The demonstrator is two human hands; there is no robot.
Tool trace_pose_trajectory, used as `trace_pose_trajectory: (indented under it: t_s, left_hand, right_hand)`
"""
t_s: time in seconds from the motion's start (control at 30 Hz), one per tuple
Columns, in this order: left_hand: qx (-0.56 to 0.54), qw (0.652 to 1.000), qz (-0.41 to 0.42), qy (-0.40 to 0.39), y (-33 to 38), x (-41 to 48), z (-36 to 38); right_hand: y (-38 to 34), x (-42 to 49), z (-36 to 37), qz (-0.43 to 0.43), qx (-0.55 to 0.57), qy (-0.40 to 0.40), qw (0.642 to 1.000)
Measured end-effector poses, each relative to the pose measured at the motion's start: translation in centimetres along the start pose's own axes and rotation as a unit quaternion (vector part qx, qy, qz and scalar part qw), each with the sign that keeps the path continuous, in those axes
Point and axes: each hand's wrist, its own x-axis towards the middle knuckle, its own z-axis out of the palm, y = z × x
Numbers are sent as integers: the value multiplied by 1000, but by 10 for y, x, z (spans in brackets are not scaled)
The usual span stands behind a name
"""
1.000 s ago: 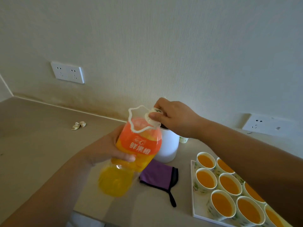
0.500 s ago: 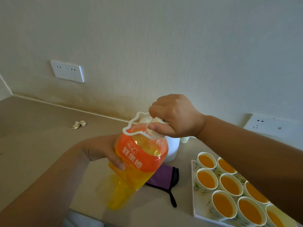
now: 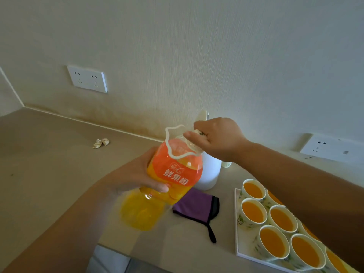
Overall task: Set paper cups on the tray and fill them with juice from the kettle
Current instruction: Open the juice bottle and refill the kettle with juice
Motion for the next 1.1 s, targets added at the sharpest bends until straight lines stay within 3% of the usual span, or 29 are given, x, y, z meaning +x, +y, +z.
trace_pose_trajectory:
  t_s: [0.07, 0.13, 0.37, 0.47, 0.57, 0.67, 0.77, 0.97, 1.1]
  left_hand:
    - [-8, 998, -11, -68, 6, -5, -9]
    - [-4, 994, -15, -107, 11, -8, -11]
    - [-58, 996, -20, -57, -12, -12, -5]
    - [-44, 999, -21, 16, -27, -12, -6]
    - [-25, 988, -15, 154, -38, -4, -18]
    - [5, 960, 4, 282, -44, 16, -45]
    - [96, 921, 2, 378, -40, 42, -68]
    - [147, 905, 16, 399, -26, 105, -75]
    - [89, 924, 11, 371, -39, 145, -77]
  right_hand:
    - [-2, 2, -7, -112, 34, 39, 992]
    - [-6, 3, -9, -145, 64, 53, 986]
    - [-18, 11, 8, -10, 103, -14, 995]
    - [-20, 14, 22, 63, 148, -69, 984]
    - [-20, 19, 37, 130, 314, -100, 935]
    - [-27, 36, 46, 171, 428, -127, 879]
    - [-30, 66, 51, 189, 470, -128, 852]
    - [1, 123, 56, 238, 431, -139, 859]
    - [23, 146, 61, 277, 400, -142, 862]
